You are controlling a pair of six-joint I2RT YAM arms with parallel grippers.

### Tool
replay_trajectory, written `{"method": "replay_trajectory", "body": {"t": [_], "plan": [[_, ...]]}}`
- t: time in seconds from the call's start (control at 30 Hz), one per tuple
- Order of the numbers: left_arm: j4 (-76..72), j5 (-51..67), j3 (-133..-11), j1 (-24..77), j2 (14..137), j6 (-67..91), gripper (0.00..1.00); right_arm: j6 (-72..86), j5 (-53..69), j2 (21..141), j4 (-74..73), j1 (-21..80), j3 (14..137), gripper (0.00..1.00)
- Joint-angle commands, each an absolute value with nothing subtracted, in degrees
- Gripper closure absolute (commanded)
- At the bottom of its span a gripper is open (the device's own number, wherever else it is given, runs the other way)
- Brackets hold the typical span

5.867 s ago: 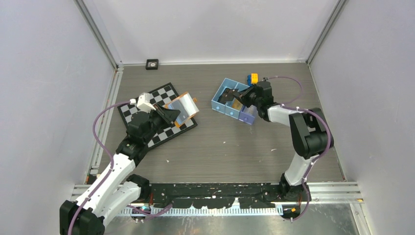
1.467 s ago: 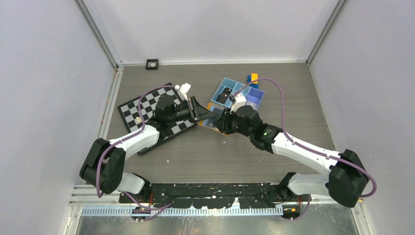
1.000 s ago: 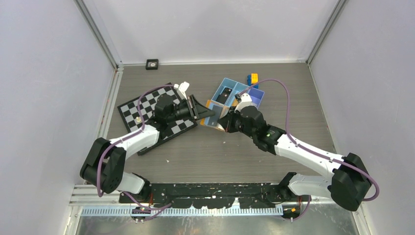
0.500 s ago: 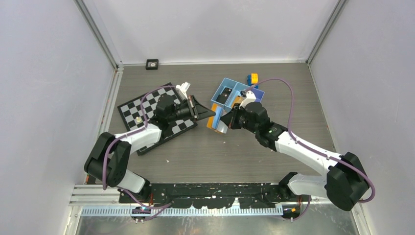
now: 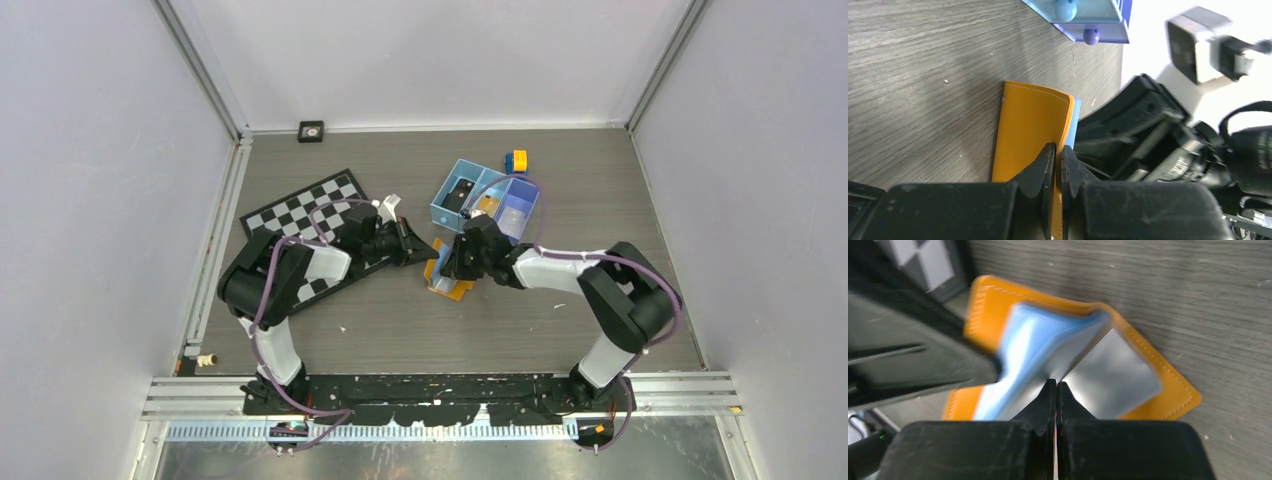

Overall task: Take the credit cards out of the card holder
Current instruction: Remove the credit card from the card holder.

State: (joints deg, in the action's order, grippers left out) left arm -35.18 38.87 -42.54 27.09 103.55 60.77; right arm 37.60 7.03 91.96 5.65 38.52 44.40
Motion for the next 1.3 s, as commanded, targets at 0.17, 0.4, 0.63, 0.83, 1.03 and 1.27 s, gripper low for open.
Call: {"method": "replay_trajectory", "body": {"t": [0.17,0.4,0.63,0.83,1.03,1.27], "plan": [[-14.77,34.11,-45.59,27.86,98.41,45.07,0.71,38.01,6.69,98.88,10.34,38.39,50.88,0.99],[-6.27,31.29,-47.35,27.84,96.91,40.34,0.49,37.63,7.06,96.87,11.29,38.4,49.83,1.0],[-3.87,29.76,-47.42,27.79,95.07,39.05,0.4,37.84,11.06,97.61,13.08,38.73,50.37,0.99],[-7.2,34.45,-45.02,27.73,92.16,40.7,0.23,37.98,11.94,97.21,14.15,39.09,50.12,0.99],[-10.03,35.7,-42.77,26.73,88.27,41.96,0.19,38.21,13.02,96.94,15.05,39.89,50.1,1.0],[-9.26,37.16,-44.0,25.82,92.17,43.41,0.37,38.35,14.82,97.17,17.09,40.47,49.73,0.99]]}}
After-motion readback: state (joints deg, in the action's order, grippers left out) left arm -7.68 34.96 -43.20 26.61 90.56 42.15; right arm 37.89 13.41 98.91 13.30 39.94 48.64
